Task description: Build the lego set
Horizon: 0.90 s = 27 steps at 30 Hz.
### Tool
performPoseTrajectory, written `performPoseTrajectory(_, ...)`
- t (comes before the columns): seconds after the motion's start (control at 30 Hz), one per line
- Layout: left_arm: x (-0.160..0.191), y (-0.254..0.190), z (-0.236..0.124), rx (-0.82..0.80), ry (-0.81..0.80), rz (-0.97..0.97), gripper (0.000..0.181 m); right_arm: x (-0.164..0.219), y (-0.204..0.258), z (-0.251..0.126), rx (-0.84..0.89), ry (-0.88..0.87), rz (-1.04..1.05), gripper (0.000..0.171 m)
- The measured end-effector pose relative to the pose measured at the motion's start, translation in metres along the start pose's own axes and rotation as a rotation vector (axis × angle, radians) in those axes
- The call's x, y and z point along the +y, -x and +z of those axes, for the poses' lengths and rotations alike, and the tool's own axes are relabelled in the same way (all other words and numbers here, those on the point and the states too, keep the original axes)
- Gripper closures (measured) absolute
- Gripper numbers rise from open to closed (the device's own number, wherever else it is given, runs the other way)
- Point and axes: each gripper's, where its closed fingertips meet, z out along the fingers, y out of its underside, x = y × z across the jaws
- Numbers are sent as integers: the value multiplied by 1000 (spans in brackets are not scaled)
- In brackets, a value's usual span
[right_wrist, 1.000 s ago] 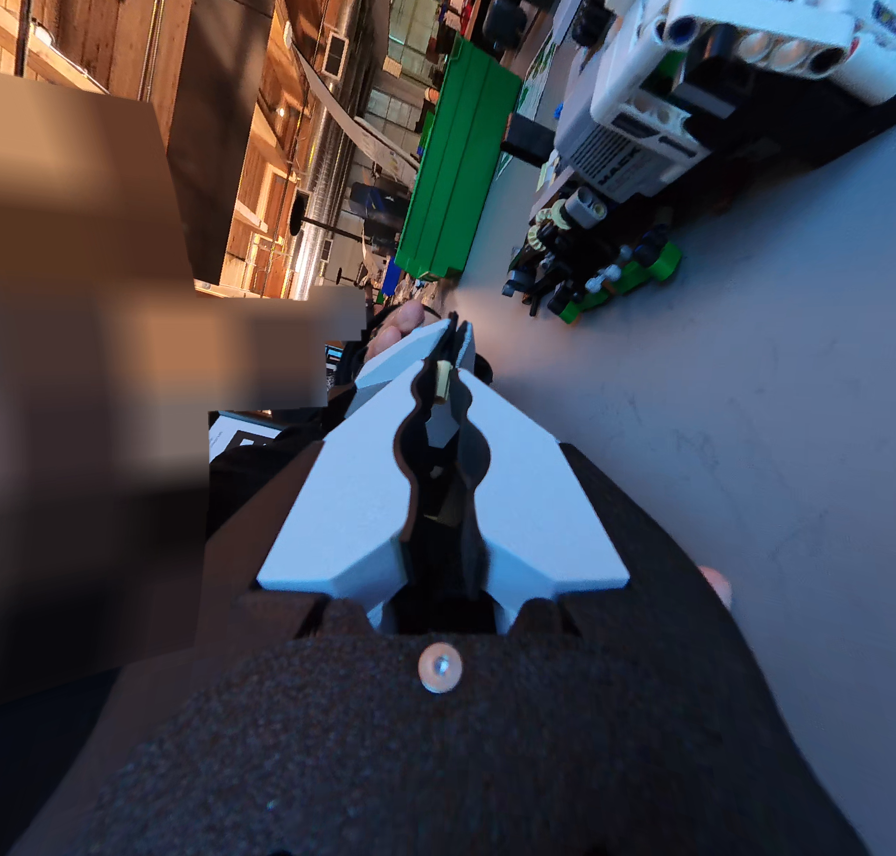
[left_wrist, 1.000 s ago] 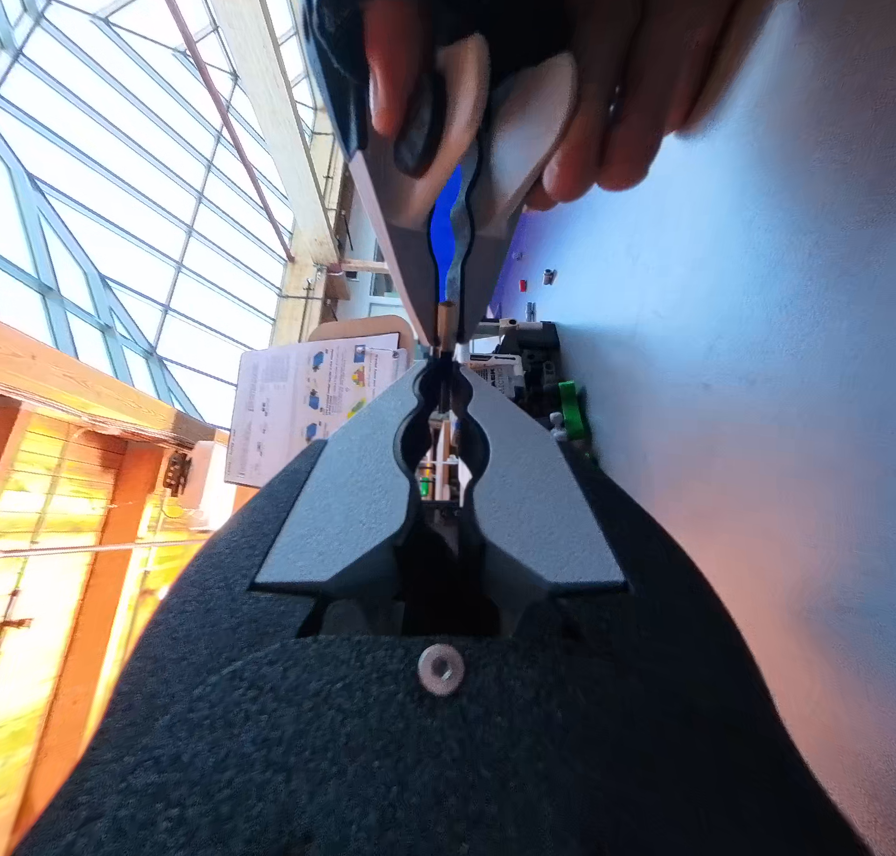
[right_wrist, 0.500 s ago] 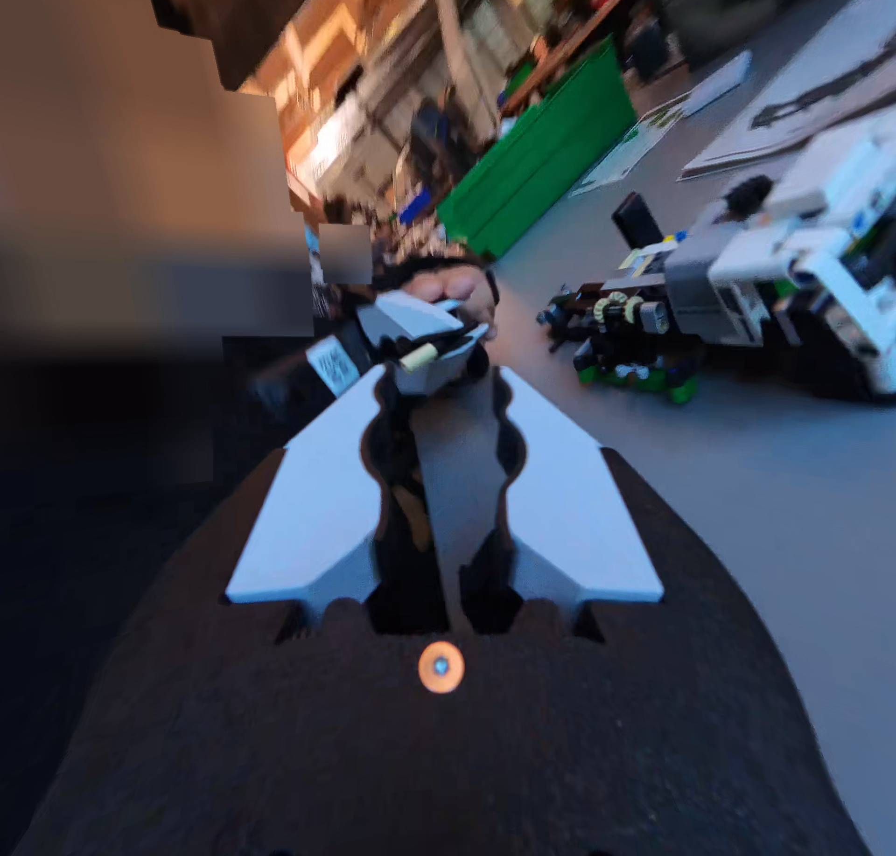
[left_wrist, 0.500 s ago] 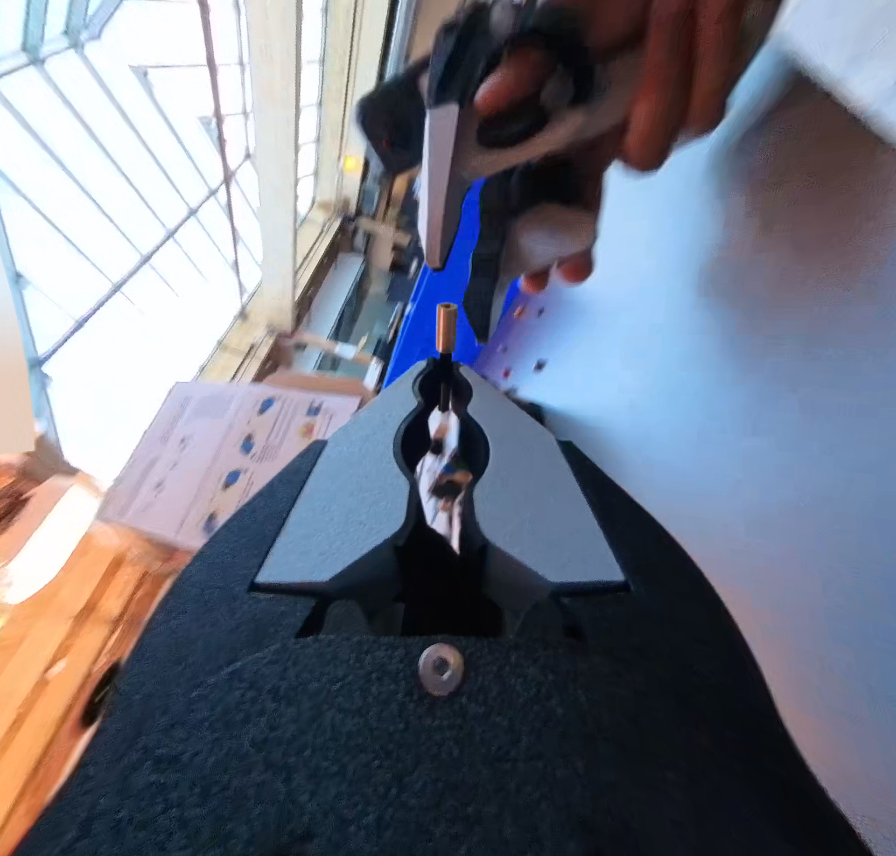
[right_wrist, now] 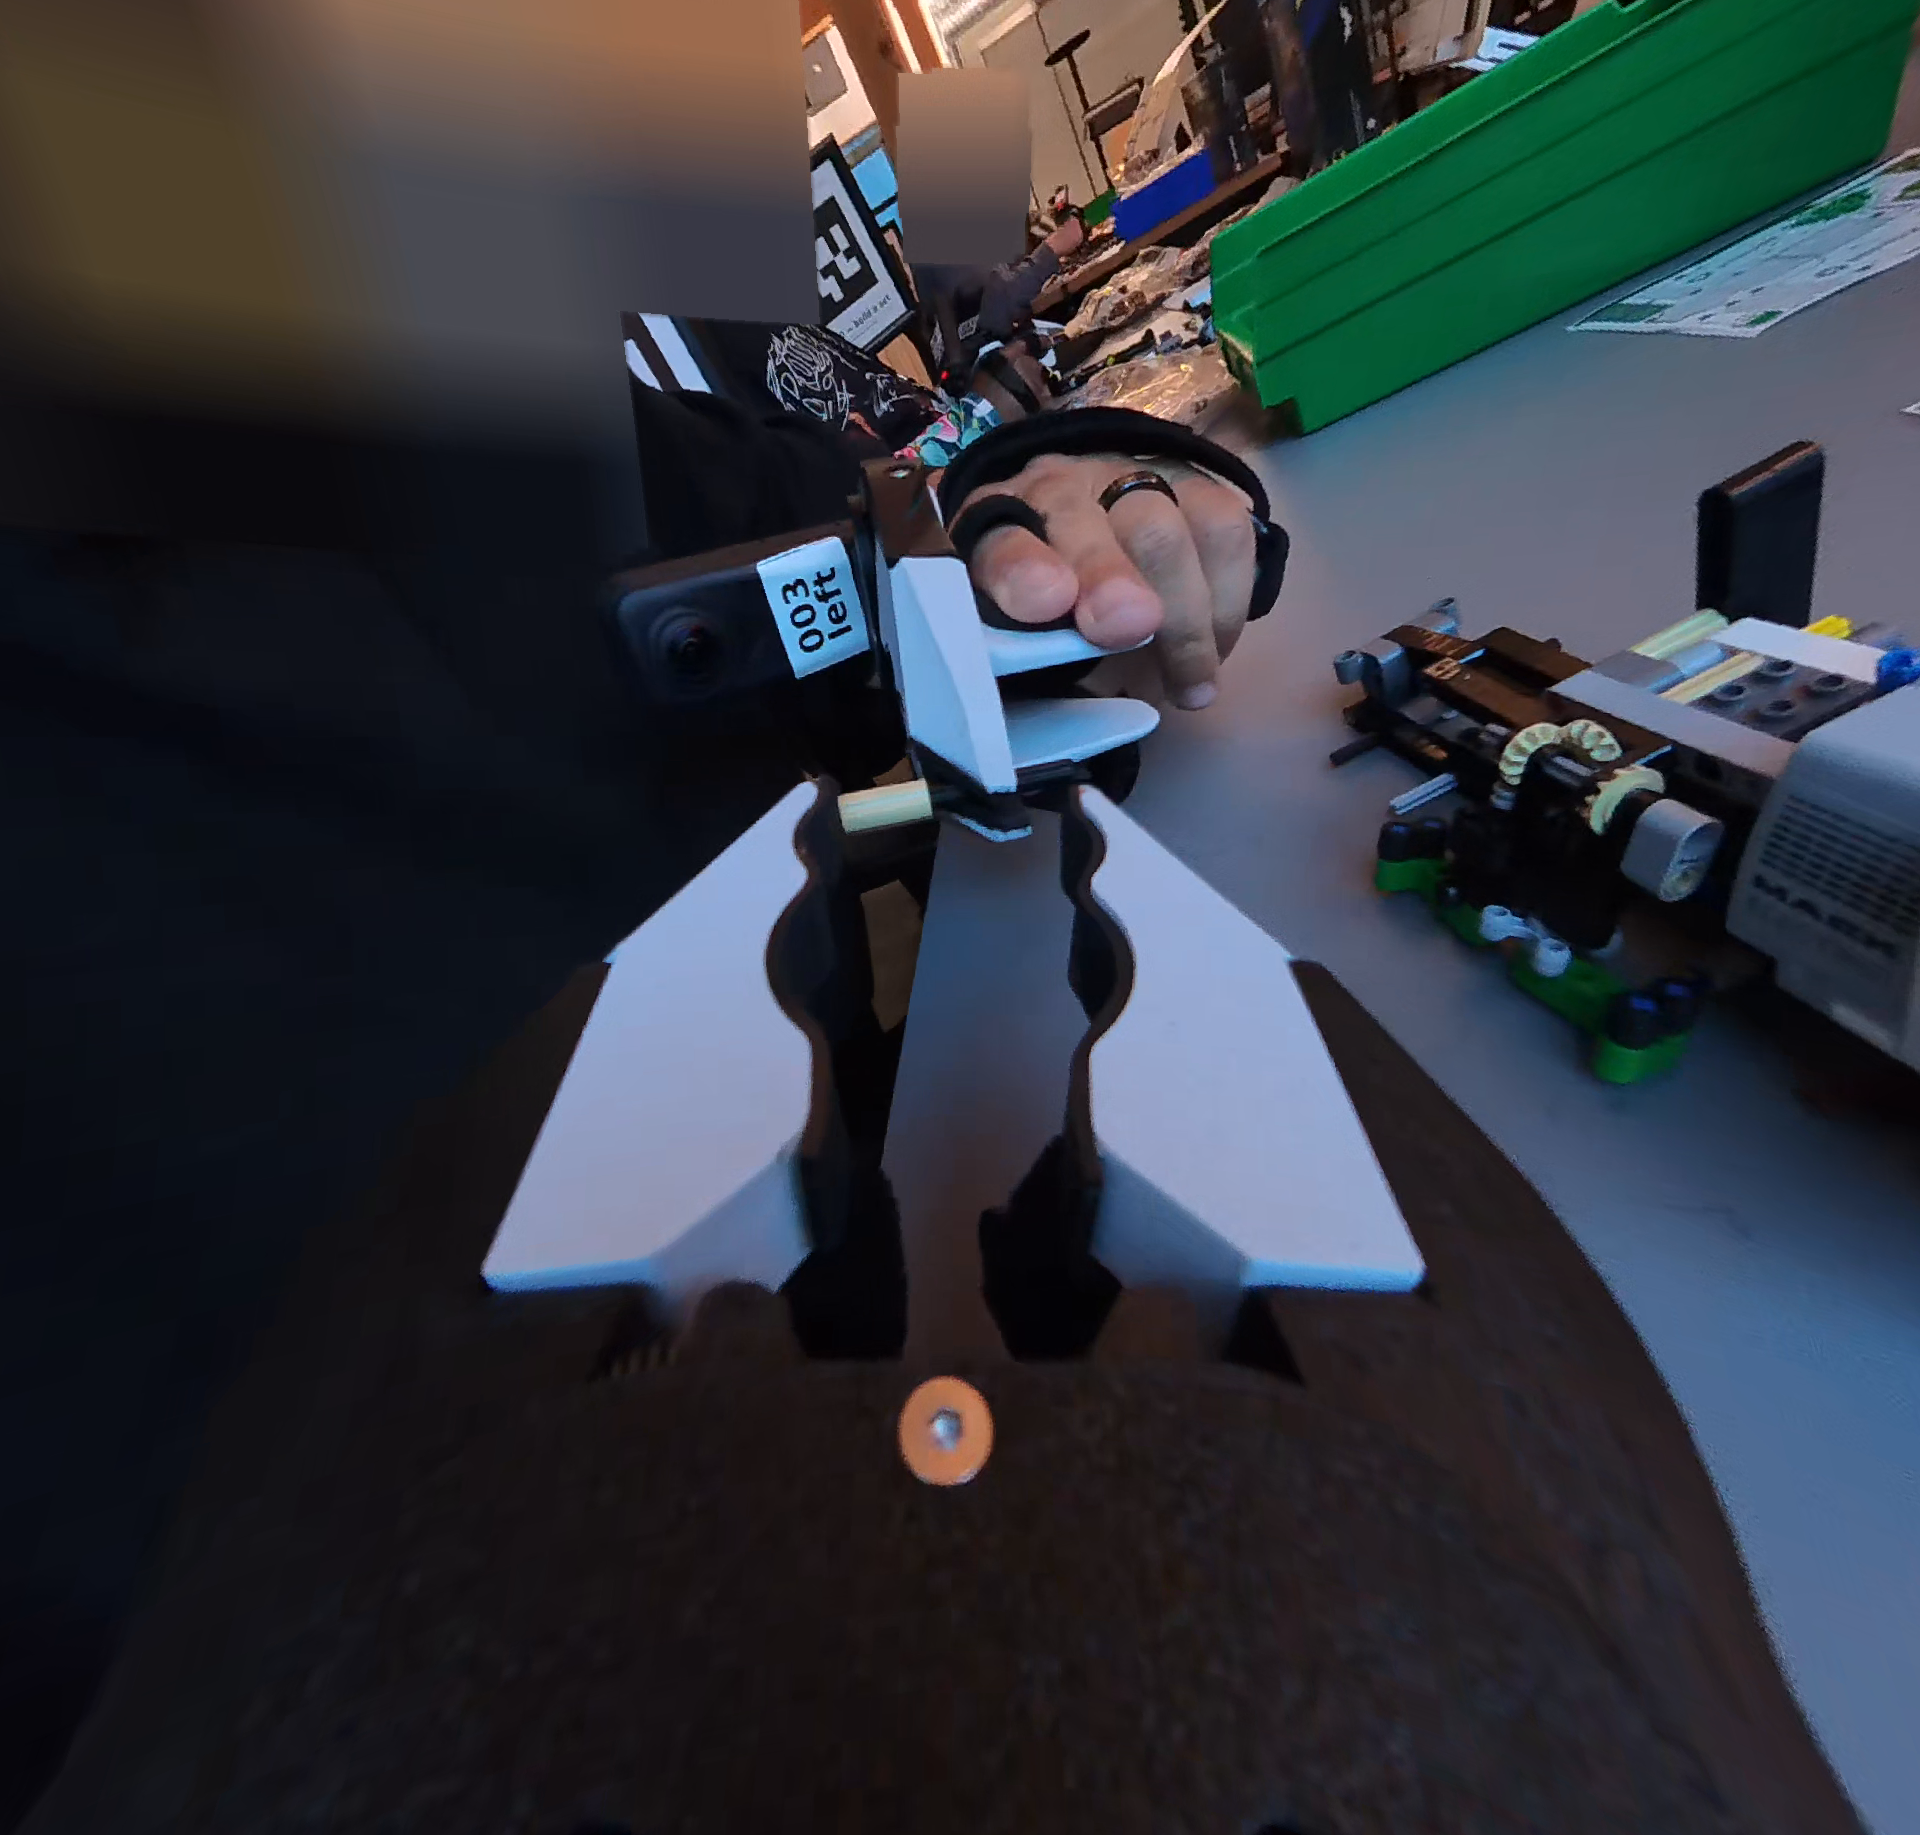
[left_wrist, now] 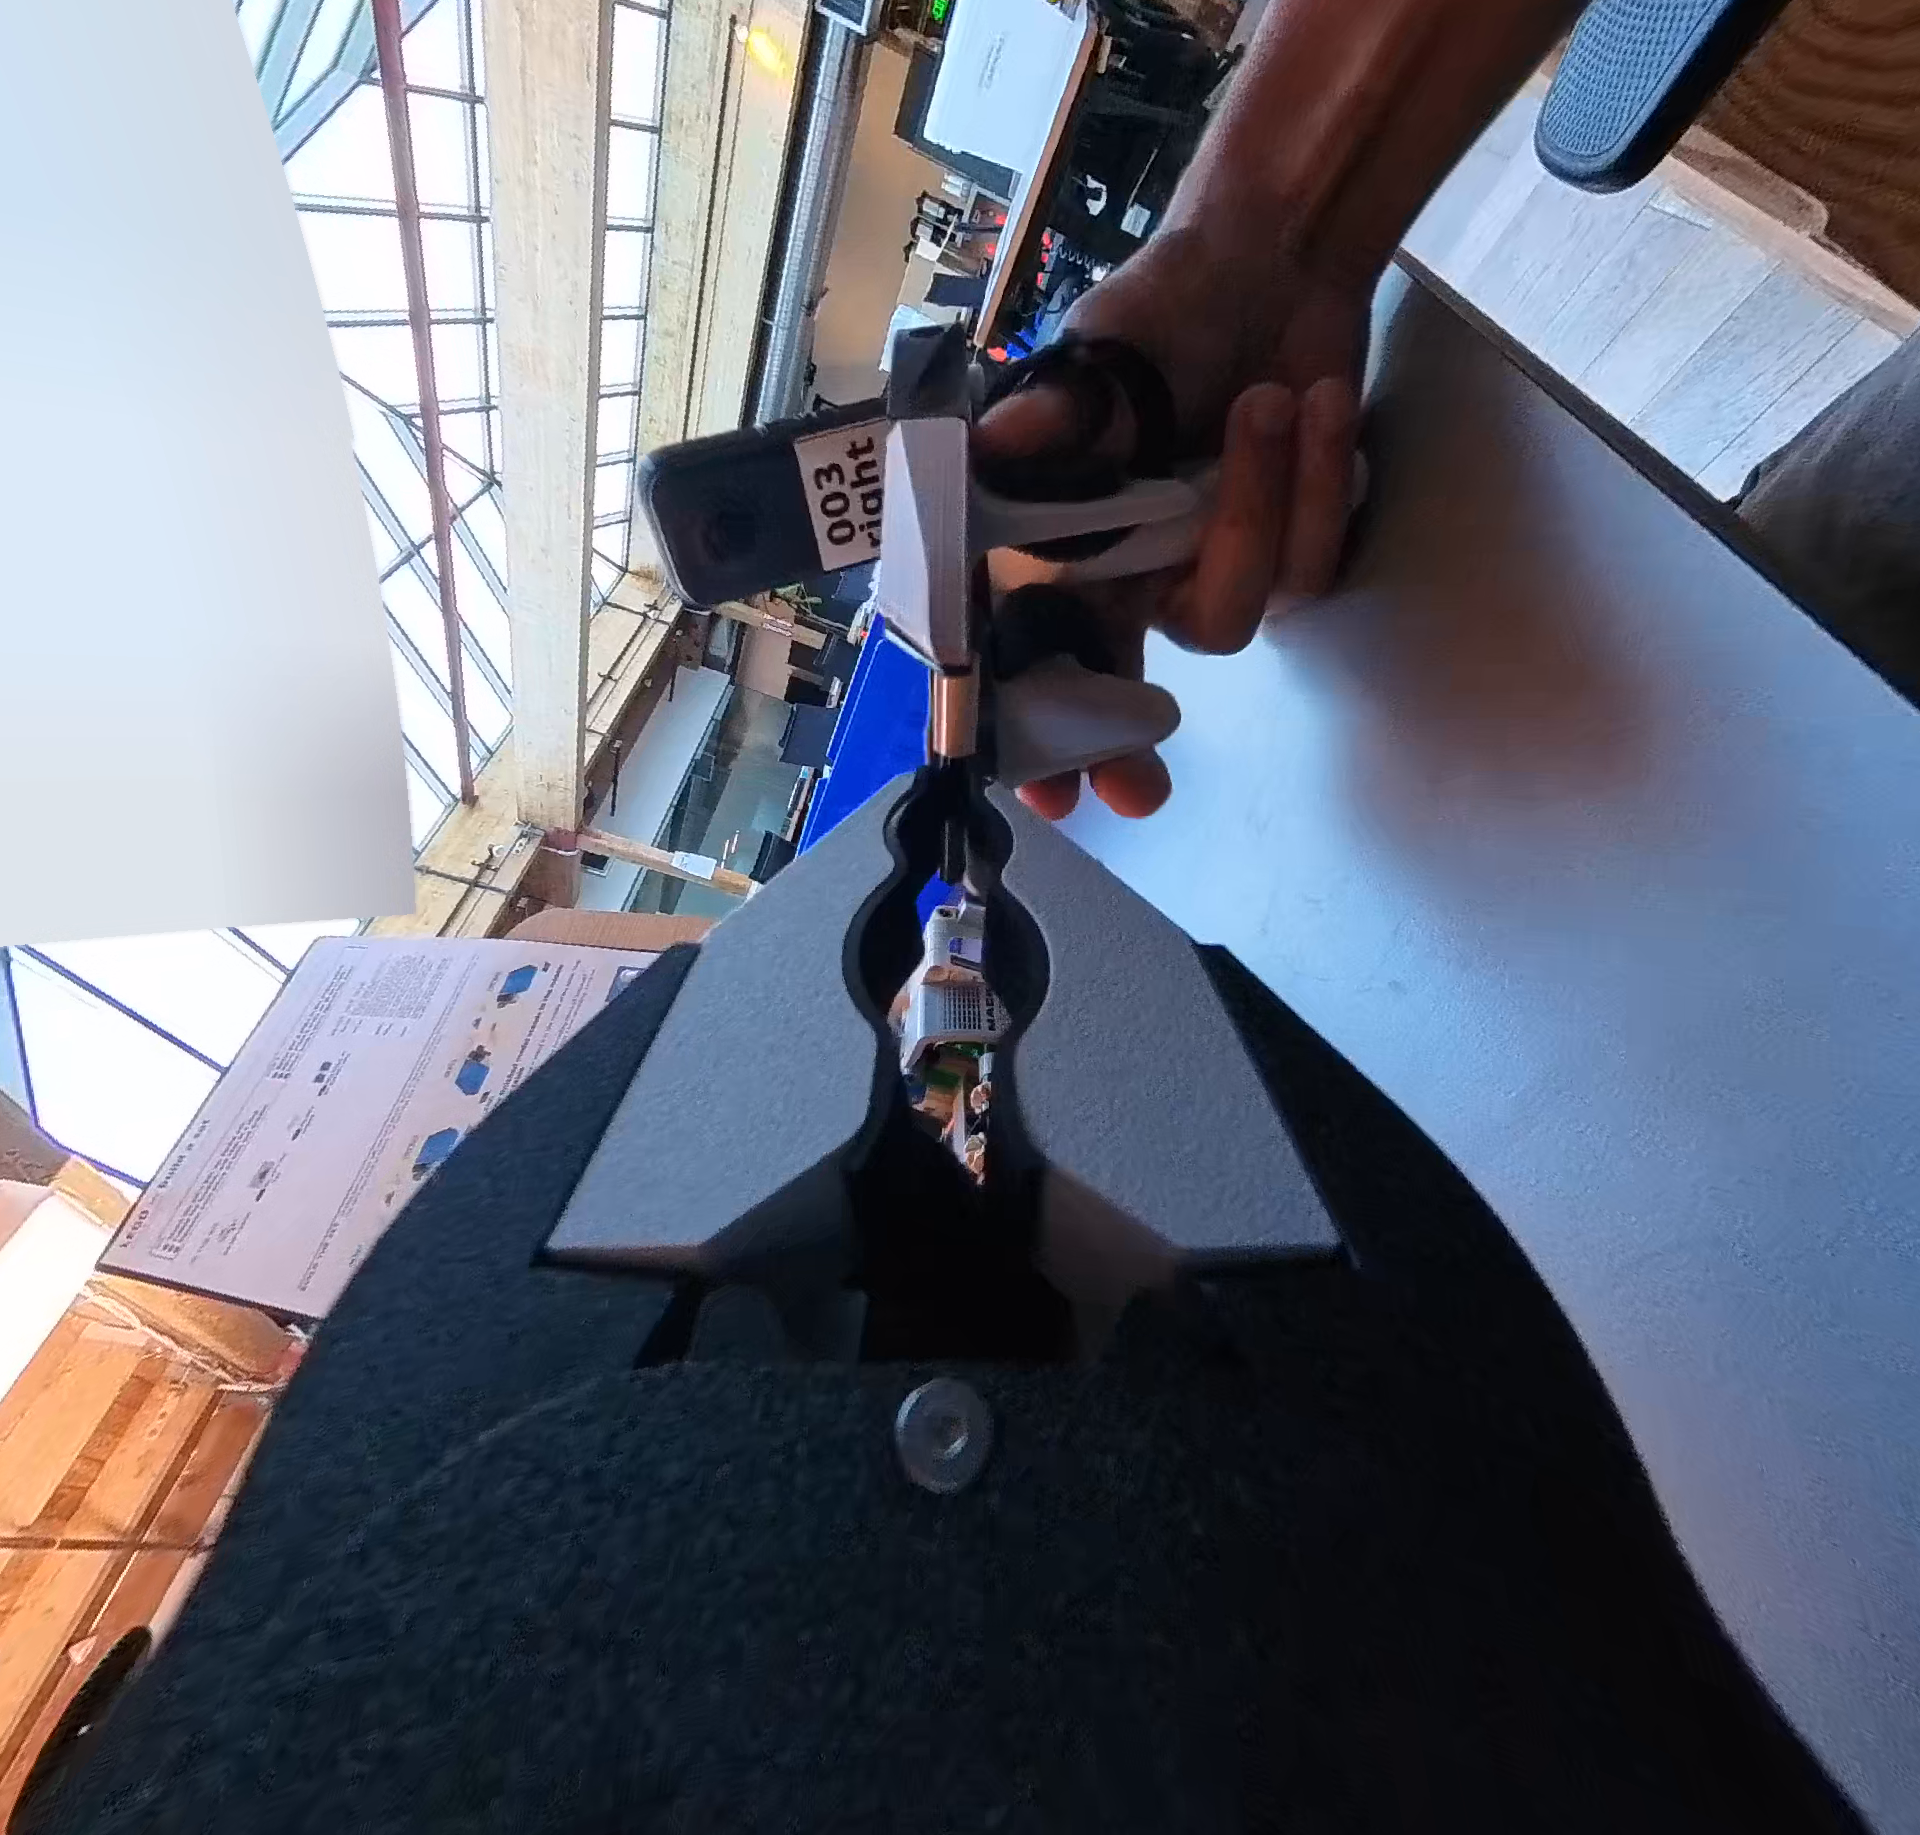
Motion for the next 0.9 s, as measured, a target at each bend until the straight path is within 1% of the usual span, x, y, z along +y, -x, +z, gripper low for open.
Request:
performPoseTrajectory(0.27, -4, 2, -2, 6, -28, -42, 181, -2, 6, 1, -20, -18, -40, 134)
performPoseTrajectory(0.43, -8, 2, -3, 2, -38, -39, 181, -2, 7, 2, -36, -23, -27, 129)
performPoseTrajectory(0.67, -8, 5, -4, -9, -39, -53, 181, -5, 7, 4, -29, -48, -31, 127)
performPoseTrajectory(0.7, -8, 5, -4, -9, -40, -51, 181, -5, 6, 4, -26, -48, -30, 125)
performPoseTrajectory(0.77, -10, 5, -5, -9, -48, -49, 181, -5, 3, 5, -2, -43, -23, 113)
performPoseTrajectory(0.8, -11, 5, -5, -11, -51, -41, 181, -4, 4, 5, -9, -36, -23, 111)
performPoseTrajectory(0.9, -10, 3, -5, -6, -43, -34, 181, -3, 8, 6, -23, -29, -53, 124)
